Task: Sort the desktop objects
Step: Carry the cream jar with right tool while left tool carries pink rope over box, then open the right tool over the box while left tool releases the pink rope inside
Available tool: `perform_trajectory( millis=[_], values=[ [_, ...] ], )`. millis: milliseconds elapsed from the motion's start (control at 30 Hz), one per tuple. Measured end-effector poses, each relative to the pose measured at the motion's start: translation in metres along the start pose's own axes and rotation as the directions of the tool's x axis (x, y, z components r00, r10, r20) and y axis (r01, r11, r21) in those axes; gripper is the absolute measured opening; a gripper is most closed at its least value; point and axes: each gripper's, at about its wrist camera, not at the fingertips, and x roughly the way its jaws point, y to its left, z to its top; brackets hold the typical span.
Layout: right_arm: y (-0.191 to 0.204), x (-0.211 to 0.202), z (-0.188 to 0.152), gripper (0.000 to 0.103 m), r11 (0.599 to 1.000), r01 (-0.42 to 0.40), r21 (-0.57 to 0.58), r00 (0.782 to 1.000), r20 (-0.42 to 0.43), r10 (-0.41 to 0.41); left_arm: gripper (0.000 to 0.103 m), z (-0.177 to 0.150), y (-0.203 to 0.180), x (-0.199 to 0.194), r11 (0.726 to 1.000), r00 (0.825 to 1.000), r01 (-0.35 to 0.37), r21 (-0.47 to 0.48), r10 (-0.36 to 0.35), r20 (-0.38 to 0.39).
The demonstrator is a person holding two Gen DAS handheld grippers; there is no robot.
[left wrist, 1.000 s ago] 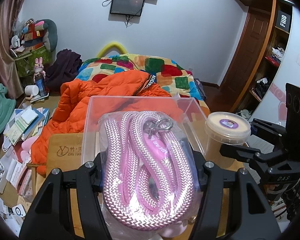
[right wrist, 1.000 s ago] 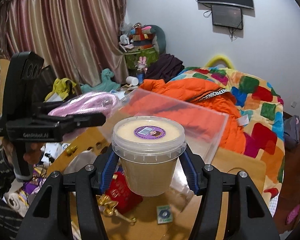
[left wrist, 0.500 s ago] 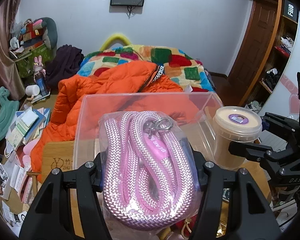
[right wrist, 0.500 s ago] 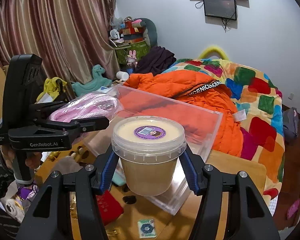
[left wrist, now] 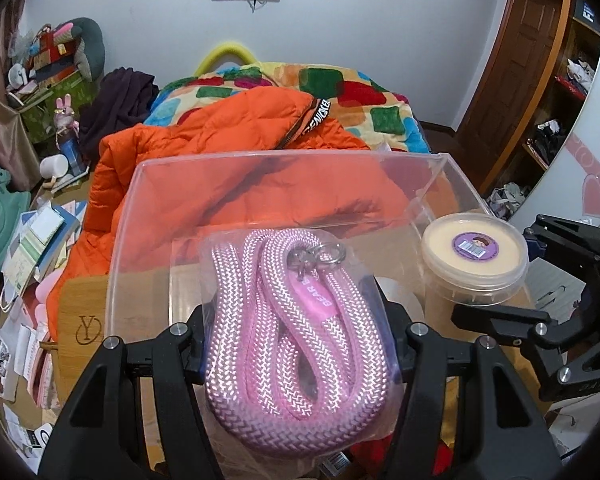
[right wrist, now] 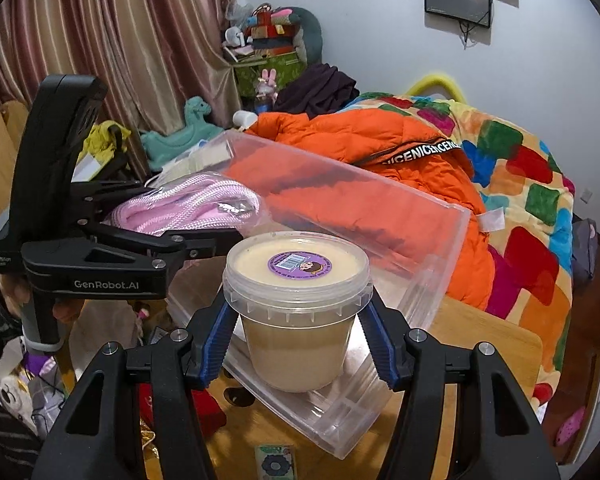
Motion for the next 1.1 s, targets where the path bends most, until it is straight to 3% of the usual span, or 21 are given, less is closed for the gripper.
perform_trajectory(
  millis=[567, 1100],
  values=[
    [0.008, 0.011, -0.007, 0.056, 0.992, 0.073, -0.100, 0.996, -0.041, -0.077, 0.064, -0.008, 0.002, 0.018, 1.000, 0.999, -0.002, -0.002, 0.001, -0.046],
    [0.010, 0.013, -0.005, 0.057, 0.993, 0.091, -0.069, 0.991, -0.090, -0.097, 0.075, -0.011, 0.000, 0.007, 1.000, 0.999, 0.013, 0.011, -0.012, -0.047]
  ],
)
